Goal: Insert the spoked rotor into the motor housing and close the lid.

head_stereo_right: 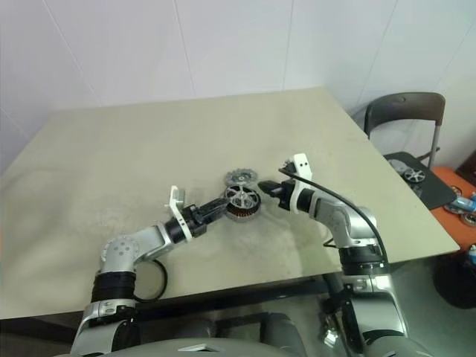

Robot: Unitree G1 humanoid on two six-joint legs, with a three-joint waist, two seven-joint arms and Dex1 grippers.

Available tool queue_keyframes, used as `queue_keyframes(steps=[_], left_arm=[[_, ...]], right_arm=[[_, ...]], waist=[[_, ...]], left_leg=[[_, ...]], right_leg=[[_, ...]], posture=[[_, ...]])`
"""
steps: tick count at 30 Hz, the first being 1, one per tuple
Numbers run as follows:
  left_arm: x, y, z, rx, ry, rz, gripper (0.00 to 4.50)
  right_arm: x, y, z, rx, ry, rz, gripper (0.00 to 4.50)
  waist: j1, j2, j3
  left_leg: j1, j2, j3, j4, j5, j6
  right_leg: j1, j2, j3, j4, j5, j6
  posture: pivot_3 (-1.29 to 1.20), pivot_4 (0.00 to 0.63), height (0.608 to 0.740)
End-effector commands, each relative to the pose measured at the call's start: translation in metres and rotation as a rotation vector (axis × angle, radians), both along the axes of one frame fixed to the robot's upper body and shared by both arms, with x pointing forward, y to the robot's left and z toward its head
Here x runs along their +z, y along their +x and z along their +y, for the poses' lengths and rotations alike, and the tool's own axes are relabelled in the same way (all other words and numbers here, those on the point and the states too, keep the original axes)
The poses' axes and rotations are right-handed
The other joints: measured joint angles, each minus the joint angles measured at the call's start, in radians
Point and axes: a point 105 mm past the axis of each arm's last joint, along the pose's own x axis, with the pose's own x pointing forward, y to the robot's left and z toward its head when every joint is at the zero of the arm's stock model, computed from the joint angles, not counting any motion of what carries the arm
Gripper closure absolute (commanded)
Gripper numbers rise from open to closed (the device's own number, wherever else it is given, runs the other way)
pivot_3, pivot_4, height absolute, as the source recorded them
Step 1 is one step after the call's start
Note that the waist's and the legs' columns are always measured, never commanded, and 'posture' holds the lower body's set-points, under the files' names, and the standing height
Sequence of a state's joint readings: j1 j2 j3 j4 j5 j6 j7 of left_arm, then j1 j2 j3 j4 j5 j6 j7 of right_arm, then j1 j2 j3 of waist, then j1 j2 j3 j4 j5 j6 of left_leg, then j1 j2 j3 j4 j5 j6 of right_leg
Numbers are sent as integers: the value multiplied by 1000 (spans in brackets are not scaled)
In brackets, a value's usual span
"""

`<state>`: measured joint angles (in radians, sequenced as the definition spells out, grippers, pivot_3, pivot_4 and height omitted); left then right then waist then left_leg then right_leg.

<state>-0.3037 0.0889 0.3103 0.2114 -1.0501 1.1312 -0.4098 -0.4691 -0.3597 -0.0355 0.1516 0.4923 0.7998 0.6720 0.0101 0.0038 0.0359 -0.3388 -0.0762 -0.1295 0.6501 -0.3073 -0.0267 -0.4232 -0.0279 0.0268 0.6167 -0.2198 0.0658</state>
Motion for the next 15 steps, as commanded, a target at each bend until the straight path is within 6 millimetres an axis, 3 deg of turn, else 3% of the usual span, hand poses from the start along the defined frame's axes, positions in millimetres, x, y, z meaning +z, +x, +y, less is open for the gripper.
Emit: queue_keyframes(steps=[1, 6, 10, 13, 15], left_arm=[[22, 3, 18, 34, -14, -84, 2215], [63, -1, 49, 35, 11, -238, 2215], [100, 8, 84, 93, 79, -355, 2215], [112, 16, 97, 133, 126, -385, 2215], [118, 17, 95, 124, 143, -405, 2215]], right_arm=[[10, 3, 3, 1, 12, -44, 4500], [9, 2, 2, -4, 13, -43, 4500], [16, 2, 8, 19, 57, -44, 4500], [37, -18, 18, 173, 137, -35, 4500], [46, -29, 19, 252, 130, -38, 4500]], waist=[[0, 0, 0], [0, 0, 0], [0, 0, 0], [2, 0, 0], [3, 0, 0]], left_leg=[[0, 0, 0, 0, 0, 0], [-1, 0, 0, 0, 0, 0], [0, 0, 0, 0, 0, 0], [0, 0, 0, 0, 0, -1], [-1, -1, 0, 0, 0, 0]], right_leg=[[0, 0, 0, 0, 0, 0], [-1, 0, 0, 0, 0, 0], [-1, 0, 0, 1, 0, 0], [-1, 0, 0, 1, 0, 0], [-1, -1, 0, 0, 0, 0]], posture=[[0, 0, 740], [0, 0, 740], [0, 0, 740], [0, 0, 740], [0, 0, 740]])
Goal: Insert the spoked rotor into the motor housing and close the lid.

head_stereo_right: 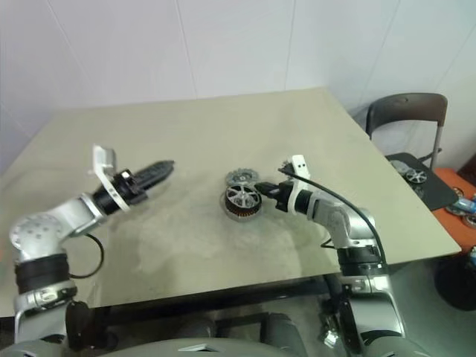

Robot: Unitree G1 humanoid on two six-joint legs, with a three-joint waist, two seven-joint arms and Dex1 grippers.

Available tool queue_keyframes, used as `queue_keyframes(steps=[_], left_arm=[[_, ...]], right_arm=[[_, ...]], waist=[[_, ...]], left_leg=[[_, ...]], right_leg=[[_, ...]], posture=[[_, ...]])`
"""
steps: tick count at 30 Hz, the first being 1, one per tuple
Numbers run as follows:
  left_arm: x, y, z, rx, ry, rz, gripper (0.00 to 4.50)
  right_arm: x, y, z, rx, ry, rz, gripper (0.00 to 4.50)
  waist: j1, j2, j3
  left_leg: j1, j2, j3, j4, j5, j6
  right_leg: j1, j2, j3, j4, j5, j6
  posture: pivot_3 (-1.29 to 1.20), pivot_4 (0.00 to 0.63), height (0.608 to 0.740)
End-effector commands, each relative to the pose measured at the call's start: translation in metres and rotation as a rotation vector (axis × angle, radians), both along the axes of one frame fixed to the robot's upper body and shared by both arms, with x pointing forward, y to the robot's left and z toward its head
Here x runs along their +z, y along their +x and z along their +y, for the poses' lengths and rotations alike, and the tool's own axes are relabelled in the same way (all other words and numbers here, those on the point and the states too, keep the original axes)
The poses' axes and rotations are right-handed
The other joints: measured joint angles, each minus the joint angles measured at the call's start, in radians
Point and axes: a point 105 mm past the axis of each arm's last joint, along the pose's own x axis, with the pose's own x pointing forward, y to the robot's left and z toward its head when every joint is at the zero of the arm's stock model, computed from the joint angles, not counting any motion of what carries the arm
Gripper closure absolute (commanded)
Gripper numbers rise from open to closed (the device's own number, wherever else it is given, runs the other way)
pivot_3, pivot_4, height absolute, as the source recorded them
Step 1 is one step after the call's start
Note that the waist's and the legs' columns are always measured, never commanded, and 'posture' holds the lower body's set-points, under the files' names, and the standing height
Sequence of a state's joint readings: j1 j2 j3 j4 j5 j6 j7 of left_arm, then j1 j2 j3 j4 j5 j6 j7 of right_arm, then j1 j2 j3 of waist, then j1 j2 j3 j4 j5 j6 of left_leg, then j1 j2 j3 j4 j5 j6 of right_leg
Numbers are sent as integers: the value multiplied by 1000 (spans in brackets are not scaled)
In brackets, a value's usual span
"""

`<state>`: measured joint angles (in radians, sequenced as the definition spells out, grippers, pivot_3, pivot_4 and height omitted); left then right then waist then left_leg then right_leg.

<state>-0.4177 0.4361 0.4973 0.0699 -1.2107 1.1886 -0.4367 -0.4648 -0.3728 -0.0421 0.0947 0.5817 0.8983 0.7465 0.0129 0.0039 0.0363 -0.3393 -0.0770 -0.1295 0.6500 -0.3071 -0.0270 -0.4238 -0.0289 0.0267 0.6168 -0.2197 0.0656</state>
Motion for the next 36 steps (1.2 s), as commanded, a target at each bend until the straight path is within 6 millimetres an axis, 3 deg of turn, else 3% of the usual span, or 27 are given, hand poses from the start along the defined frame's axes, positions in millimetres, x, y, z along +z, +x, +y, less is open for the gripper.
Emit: queue_keyframes(steps=[1, 4, 6, 10, 14, 16, 19, 24, 27, 36], left_arm=[[19, -3, -9, -46, 31, -73, 2215], [24, -13, -22, -125, 134, -114, 2215], [20, -15, -24, -153, 215, -124, 2215], [9, -9, -22, -176, 364, -154, 2215], [14, -1, -24, -178, 379, -202, 2215], [15, -3, -27, -186, 375, -213, 2215], [10, -9, -27, -179, 371, -204, 2175], [4, -17, -17, -136, 361, -178, 2175], [2, -20, -15, -119, 359, -170, 2175], [-4, -26, -23, -99, 347, -158, 2175]], right_arm=[[42, -17, 3, 155, 17, -113, 4500], [69, -23, -5, 253, -51, -207, 4500], [73, -23, -5, 325, -147, -247, 4500], [54, -14, 0, 538, -515, -424, 4500], [37, 13, 8, 740, -899, -776, 4500], [40, 16, 18, 822, -889, -823, 4500], [49, 14, 33, 918, -816, -858, 3917], [47, 21, 34, 1051, -915, -873, 2354], [44, 27, 28, 1127, -1001, -889, 2354], [36, 36, 50, 1172, -1021, -941, 2354]], waist=[[0, 0, 0], [-1, -2, 1], [-6, -2, 1], [-25, -2, 1], [-31, -4, 3], [-30, -6, 4], [-31, -6, 4], [-27, -6, 4], [-23, -7, 4], [-32, -6, 4]], left_leg=[[0, 0, 0, 0, 0, 0], [-1, 0, 0, 0, 0, 0], [-1, 0, 1, -1, -1, 1], [2, 2, 3, -2, 0, 0], [2, 2, 6, 0, 1, -1], [2, 2, 6, 0, 1, -1], [0, 2, 5, -1, 3, -6], [-1, 2, 5, -2, 3, -6], [-1, 2, 4, -2, 2, -4], [1, 2, 4, -2, 3, -6]], right_leg=[[0, 0, 0, 0, 0, 0], [0, -1, 0, -2, 0, 0], [0, 0, 0, -2, 0, 0], [0, 2, 0, -1, -1, 1], [1, 2, 0, 0, -1, 2], [0, 2, 1, 0, 0, 0], [-2, 2, 3, 0, 1, -1], [-4, 1, 4, 0, 1, -2], [-4, 1, 4, 0, 1, -2], [-4, 2, 4, 4, 2, -3]], posture=[[0, 0, 740], [0, 0, 740], [0, 0, 740], [0, 0, 740], [0, 0, 740], [0, 0, 740], [0, 0, 740], [0, 0, 740], [0, 0, 740], [0, 0, 740]])
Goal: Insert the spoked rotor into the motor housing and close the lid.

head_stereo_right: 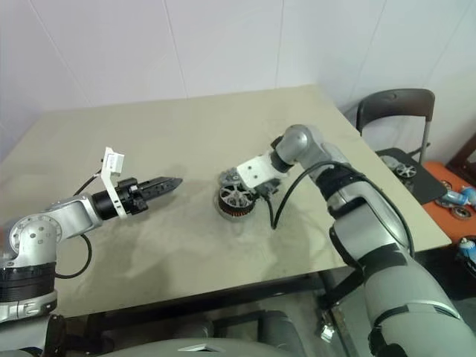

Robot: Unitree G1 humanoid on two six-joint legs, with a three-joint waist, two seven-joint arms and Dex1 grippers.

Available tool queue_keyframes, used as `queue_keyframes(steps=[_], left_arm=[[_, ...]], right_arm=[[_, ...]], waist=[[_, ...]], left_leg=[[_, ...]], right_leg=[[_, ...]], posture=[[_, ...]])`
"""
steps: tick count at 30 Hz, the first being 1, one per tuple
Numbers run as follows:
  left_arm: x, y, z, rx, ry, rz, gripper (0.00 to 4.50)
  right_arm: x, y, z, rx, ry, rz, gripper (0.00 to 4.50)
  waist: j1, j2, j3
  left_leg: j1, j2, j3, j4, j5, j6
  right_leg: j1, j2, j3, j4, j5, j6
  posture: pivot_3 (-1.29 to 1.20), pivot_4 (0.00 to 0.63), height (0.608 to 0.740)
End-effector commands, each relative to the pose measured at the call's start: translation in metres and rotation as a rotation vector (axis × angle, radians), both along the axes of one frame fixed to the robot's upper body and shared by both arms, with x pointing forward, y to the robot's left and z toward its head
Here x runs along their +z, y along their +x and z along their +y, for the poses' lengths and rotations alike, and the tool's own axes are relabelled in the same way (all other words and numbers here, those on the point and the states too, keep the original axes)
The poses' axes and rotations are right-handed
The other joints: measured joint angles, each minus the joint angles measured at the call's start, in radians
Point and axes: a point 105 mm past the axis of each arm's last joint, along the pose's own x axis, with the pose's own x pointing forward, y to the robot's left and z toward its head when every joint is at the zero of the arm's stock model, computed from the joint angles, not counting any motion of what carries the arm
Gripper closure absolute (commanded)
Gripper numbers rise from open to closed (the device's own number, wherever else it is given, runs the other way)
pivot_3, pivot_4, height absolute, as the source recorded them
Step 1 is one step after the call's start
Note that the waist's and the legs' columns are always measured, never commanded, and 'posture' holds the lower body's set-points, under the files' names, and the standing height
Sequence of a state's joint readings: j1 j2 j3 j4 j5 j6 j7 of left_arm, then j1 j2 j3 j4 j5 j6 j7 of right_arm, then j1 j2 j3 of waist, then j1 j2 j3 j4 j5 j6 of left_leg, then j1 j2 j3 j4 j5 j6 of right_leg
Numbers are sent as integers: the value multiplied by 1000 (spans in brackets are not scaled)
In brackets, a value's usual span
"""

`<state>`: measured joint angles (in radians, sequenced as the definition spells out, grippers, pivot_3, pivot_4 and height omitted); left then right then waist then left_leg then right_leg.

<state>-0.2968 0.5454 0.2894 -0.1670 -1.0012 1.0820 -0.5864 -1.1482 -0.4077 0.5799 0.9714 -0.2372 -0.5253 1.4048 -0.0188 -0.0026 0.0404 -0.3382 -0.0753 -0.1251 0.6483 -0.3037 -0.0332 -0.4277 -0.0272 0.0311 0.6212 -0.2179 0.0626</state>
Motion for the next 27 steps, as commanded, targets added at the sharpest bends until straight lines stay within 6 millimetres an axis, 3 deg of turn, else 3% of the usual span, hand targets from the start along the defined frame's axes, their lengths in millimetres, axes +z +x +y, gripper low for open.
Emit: queue_keyframes(steps=[1, 13, 27], left_arm=[[11, -3, -2, 4, -10, -48, 2175], [1, -6, -10, 19, -29, -23, 2175], [-4, -7, -14, 25, -31, -17, 2175]], right_arm=[[17, 6, 10, 41, 13, -73, 2354], [24, 1, 22, 132, -27, -75, 2354], [11, -1, 37, 167, 9, -112, 2354]], waist=[[1, 0, 0], [0, 0, 0], [-1, 0, 0]], left_leg=[[0, 0, 0, 0, 0, 0], [1, 0, 0, 1, -1, 1], [3, 0, 0, 2, 1, -1]], right_leg=[[0, 0, 0, 0, 0, 0], [-1, 0, 0, 5, 0, -1], [-1, 1, 0, 9, 0, -3]], posture=[[0, 0, 740], [0, 0, 740], [0, 0, 740]])
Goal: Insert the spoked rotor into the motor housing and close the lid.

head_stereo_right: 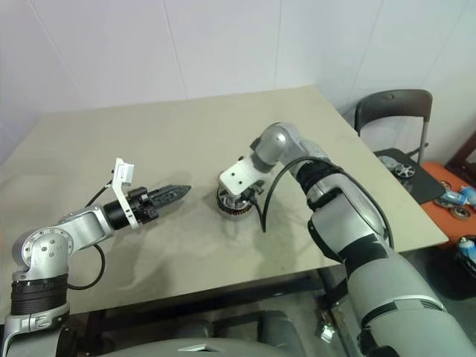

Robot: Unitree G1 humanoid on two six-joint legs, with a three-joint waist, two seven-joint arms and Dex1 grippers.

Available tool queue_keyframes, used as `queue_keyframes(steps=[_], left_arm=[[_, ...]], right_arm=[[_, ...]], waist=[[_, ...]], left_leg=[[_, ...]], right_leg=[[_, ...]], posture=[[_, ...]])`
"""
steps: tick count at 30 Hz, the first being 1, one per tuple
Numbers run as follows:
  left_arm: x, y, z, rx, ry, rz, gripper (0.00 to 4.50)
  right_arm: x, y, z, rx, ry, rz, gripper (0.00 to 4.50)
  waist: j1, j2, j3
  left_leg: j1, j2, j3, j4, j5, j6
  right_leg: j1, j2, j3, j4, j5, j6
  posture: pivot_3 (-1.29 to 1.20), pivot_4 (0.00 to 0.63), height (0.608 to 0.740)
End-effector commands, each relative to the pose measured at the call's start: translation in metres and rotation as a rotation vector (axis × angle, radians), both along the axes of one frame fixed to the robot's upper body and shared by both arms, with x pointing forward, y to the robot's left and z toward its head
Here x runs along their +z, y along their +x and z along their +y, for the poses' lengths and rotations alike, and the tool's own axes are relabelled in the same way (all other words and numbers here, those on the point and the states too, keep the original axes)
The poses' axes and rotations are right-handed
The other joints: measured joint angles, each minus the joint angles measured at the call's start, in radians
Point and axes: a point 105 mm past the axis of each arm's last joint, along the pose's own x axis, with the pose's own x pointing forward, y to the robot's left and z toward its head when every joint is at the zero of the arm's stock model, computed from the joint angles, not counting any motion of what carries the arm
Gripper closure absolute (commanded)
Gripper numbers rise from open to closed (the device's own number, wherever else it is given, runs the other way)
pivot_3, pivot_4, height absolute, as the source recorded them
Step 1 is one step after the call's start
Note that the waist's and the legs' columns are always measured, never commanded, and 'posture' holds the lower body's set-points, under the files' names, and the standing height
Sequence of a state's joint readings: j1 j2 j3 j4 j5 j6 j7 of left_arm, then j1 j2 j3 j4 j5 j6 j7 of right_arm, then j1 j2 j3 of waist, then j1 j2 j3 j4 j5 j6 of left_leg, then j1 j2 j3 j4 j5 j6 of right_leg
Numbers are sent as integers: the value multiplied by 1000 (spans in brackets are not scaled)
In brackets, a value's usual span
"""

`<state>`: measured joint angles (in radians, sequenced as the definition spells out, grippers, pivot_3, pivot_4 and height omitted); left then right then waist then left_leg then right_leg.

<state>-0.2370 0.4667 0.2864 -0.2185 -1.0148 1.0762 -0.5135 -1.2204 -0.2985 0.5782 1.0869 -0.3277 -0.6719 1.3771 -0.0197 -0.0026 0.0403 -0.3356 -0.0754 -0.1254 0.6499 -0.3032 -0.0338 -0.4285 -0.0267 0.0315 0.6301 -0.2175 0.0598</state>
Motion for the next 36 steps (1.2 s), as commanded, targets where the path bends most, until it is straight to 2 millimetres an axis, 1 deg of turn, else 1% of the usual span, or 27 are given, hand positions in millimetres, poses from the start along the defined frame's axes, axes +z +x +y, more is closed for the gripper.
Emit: queue_keyframes(steps=[1, 7, 21, 23, 27, 29, 30, 32, 34, 35, 36], left_arm=[[10, -1, -3, -2, 2, -53, 2175], [8, 0, -3, 2, 0, -48, 2175], [7, -1, -5, 8, -9, -47, 2175], [7, -1, -5, 11, -10, -48, 2175], [9, -1, -3, 18, -14, -59, 2175], [9, 0, -3, 24, -13, -62, 2175], [8, 1, -2, 31, -13, -63, 2175], [7, 2, -3, 43, -11, -66, 2175], [7, 4, -2, 57, -13, -67, 2175], [7, 5, -1, 65, -15, -66, 2175], [8, 6, 1, 71, -17, -65, 2175]], right_arm=[[9, 3, 8, 18, 55, -58, 2354], [8, 1, 11, 34, 54, -53, 2354], [-2, 2, 3, 8, 37, -46, 2354], [4, 3, 6, -4, 62, -34, 2354], [33, 3, 19, -62, 199, 56, 2354], [49, 0, 27, -111, 309, 152, 2354], [57, -2, 31, -154, 380, 228, 2354], [66, -6, 31, -224, 481, 347, 2354], [72, -10, 23, -302, 591, 454, 2724], [72, -13, 15, -349, 629, 515, 2866], [69, -15, 9, -420, 664, 573, 3161]], waist=[[0, 0, 0], [1, 0, 0], [0, 0, 0], [0, 0, 0], [-1, 0, 0], [-1, 0, 0], [-1, 0, 0], [3, 0, 0], [11, -1, -1], [13, -1, -1], [19, -1, -1]], left_leg=[[0, 0, 0, 0, 0, 0], [0, 0, 0, 0, 0, 0], [0, 0, 0, 0, 0, 0], [0, 0, 0, 0, 0, 0], [0, 0, 0, 0, 0, 0], [0, 0, 0, 0, 0, 0], [0, 0, 0, 0, 0, 0], [0, 0, -1, 0, 0, 0], [0, 0, -2, 0, 0, 0], [-1, 0, -3, 1, 0, 0], [-1, 0, -4, 1, 0, 0]], right_leg=[[0, 0, 0, 0, 0, 0], [0, 0, 0, 0, 0, 0], [0, 0, 0, 0, 0, 0], [0, 0, 0, 0, 0, 0], [0, 0, 0, 0, 0, 0], [0, 0, 0, 0, 0, 0], [0, 0, 0, 0, 0, 0], [0, 0, 0, 0, 0, 0], [0, 0, -1, 0, 0, 0], [0, 0, -2, 0, 0, 0], [1, -1, -3, -1, 0, 0]], posture=[[0, 0, 740], [0, 0, 740], [0, 0, 740], [0, 0, 740], [0, 0, 740], [0, 0, 740], [0, 0, 740], [0, 0, 740], [0, 0, 740], [0, 0, 740], [0, 0, 740]])
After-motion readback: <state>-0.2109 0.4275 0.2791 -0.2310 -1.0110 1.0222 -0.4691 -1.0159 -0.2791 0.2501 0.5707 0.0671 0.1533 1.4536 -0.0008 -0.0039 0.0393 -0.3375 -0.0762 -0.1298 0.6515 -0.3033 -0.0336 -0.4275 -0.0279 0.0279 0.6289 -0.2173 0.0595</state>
